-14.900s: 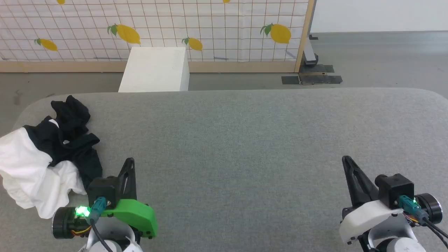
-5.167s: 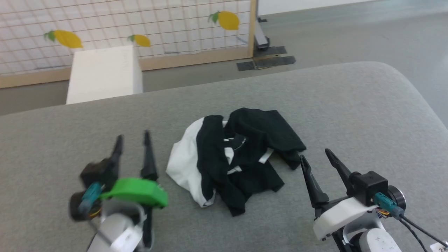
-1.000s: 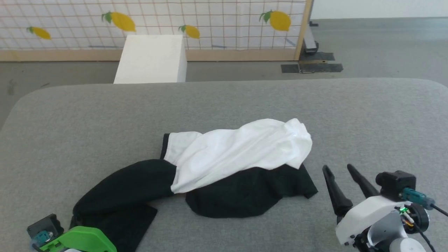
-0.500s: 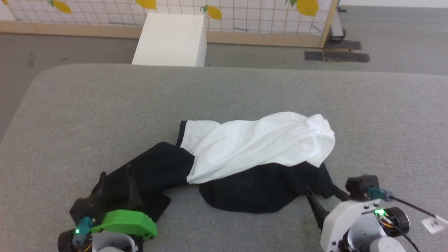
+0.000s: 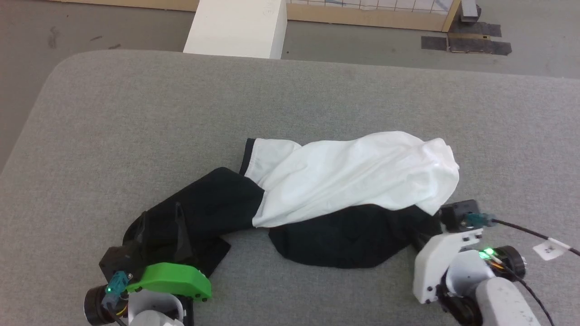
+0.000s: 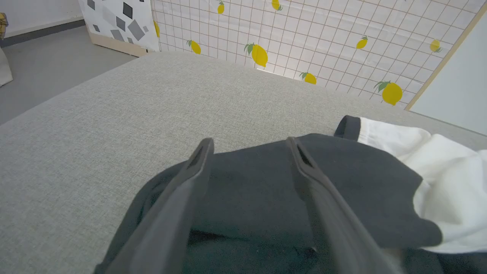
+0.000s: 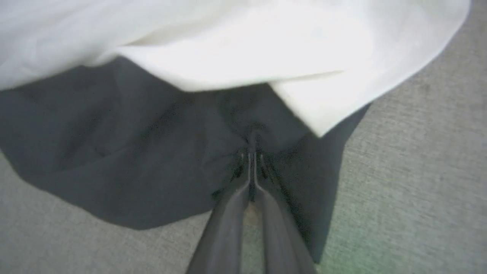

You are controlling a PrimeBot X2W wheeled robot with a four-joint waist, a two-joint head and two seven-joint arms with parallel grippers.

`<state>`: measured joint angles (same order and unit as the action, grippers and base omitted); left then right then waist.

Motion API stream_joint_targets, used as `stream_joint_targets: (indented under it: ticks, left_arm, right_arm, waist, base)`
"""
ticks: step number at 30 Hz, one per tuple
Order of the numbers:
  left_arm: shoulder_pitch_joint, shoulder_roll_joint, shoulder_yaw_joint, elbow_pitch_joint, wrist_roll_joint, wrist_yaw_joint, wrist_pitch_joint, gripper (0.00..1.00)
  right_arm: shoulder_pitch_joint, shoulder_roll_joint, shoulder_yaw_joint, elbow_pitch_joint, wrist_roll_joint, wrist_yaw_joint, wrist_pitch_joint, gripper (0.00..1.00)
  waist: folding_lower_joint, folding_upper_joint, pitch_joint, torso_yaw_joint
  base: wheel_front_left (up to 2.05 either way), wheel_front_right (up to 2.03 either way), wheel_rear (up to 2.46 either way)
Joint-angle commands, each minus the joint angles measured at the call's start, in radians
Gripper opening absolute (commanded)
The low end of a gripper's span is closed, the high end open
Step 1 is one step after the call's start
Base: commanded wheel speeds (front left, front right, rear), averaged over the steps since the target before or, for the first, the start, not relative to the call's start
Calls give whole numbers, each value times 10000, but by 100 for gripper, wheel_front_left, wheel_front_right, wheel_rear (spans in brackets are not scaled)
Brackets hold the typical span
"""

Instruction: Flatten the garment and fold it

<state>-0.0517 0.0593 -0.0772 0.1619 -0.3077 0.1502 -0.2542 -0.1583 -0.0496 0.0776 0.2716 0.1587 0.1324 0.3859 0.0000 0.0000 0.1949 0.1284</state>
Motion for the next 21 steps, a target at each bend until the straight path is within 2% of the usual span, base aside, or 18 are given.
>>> stream_joint_targets:
  ticks: [1,5,12,16,17,18,19,21]
  left_arm:
    - [-82,-60,3,84,85,-59,-74,100]
    - [26,-73,27,247,65,-118,-75,100]
    - [231,-81,29,464,98,-256,-75,100]
    - [244,-83,-24,549,121,-352,-75,100]
    - [239,-84,-68,586,133,-386,-75,100]
    - [235,-84,-102,609,142,-413,-75,100]
    - [234,-85,-139,642,146,-446,-75,100]
    - [232,-86,-221,691,177,-500,-75,100]
  right_arm:
    - [189,-7,-347,13,102,-17,-137,0]
    - [711,-7,-1963,-639,-109,-17,-403,0]
    - [1618,-7,-5523,-2302,-950,-17,-245,0]
    - [1721,-7,-6661,-2445,-1072,-17,-46,0]
    - [1730,-7,-6799,-2363,-1052,-17,-63,10]
    - [1733,-7,-6835,-2278,-1008,-17,-112,47]
    - [1741,-7,-6778,-2123,-858,-17,-150,98]
    - [1742,-7,-6520,-1868,-438,-17,-321,100]
  waist:
    - [0,0,-200,-179]
    - [0,0,-581,-477]
    - [0,0,-1093,-1093]
    - [0,0,-1184,-1332]
    - [0,0,-1198,-1376]
    - [0,0,-1210,-1422]
    - [0,0,-1226,-1472]
    - [0,0,-1260,-1558]
  base:
    - [0,0,0]
    - [0,0,0]
    - [0,0,0]
    - [0,0,0]
    - [0,0,0]
    - [0,0,0]
    - [0,0,0]
    - [0,0,0]
